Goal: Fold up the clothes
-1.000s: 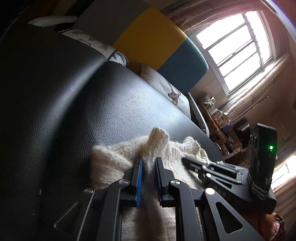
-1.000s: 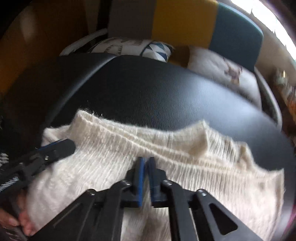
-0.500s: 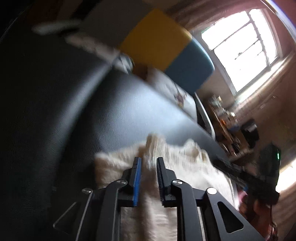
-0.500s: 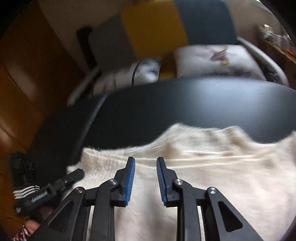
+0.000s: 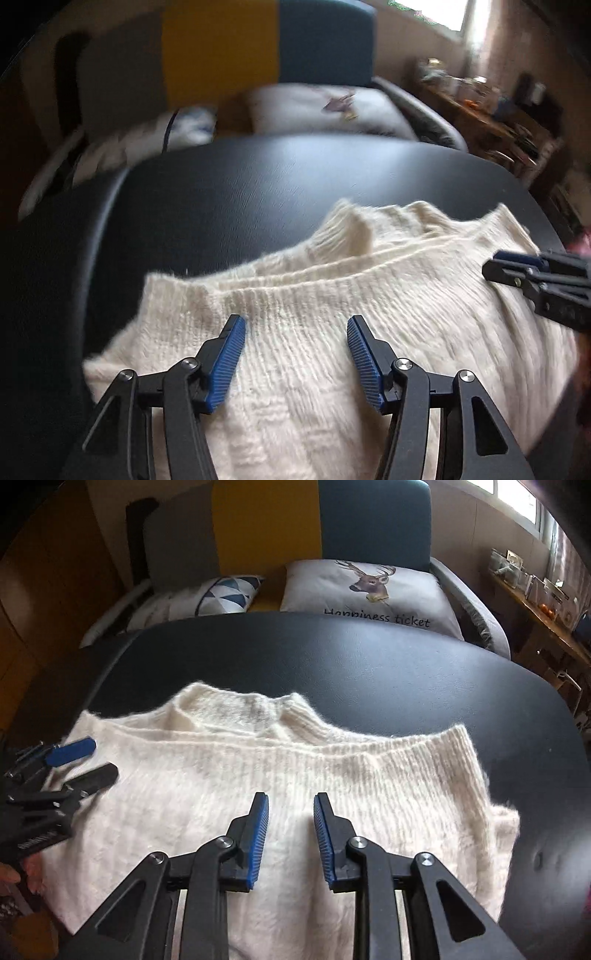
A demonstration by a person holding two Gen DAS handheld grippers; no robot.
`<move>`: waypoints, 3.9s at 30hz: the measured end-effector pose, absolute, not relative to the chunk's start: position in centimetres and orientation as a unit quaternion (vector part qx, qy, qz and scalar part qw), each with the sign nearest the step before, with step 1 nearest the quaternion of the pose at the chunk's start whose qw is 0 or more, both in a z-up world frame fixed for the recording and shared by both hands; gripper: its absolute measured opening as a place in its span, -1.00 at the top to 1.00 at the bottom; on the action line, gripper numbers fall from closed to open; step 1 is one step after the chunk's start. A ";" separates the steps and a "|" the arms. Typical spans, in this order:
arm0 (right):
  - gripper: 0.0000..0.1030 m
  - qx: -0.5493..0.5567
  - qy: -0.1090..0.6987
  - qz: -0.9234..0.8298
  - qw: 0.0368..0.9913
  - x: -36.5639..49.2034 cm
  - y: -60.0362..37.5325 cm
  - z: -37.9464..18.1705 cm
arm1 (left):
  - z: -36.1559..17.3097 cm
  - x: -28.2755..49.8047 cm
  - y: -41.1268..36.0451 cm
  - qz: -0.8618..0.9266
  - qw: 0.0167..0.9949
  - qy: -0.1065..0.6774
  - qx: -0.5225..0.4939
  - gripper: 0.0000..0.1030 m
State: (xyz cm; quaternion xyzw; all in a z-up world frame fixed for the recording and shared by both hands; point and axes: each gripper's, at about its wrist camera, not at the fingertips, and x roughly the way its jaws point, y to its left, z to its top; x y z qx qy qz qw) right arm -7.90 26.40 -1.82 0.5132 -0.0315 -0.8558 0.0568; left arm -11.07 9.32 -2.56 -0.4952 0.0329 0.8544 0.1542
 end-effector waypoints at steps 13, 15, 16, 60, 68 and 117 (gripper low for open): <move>0.94 0.498 -0.057 -0.864 0.044 -8.4 28.0 -3.5 | -4.6 -9.4 8.8 0.871 0.145 0.061 -0.465 -0.08; 0.95 0.489 -0.055 -0.869 0.046 -8.8 28.0 -2.9 | -4.7 -9.1 8.9 0.874 0.144 0.065 -0.459 -0.09; 0.95 0.487 -0.055 -0.871 0.046 -9.1 28.0 -2.7 | -4.8 -8.9 8.9 0.876 0.144 0.066 -0.456 -0.10; 0.58 0.435 -0.092 -0.895 0.014 -4.4 35.0 -2.4 | 0.2 -9.9 7.5 0.900 0.148 0.056 -0.407 0.05; 0.57 0.380 -0.201 -0.903 -0.013 7.0 43.7 3.3 | 1.0 -1.9 11.3 0.879 0.269 0.026 -0.393 -0.14; 0.86 0.444 -0.417 -0.784 0.117 11.7 48.6 -8.2 | -2.9 -1.1 35.8 0.845 0.347 0.150 -0.377 -0.35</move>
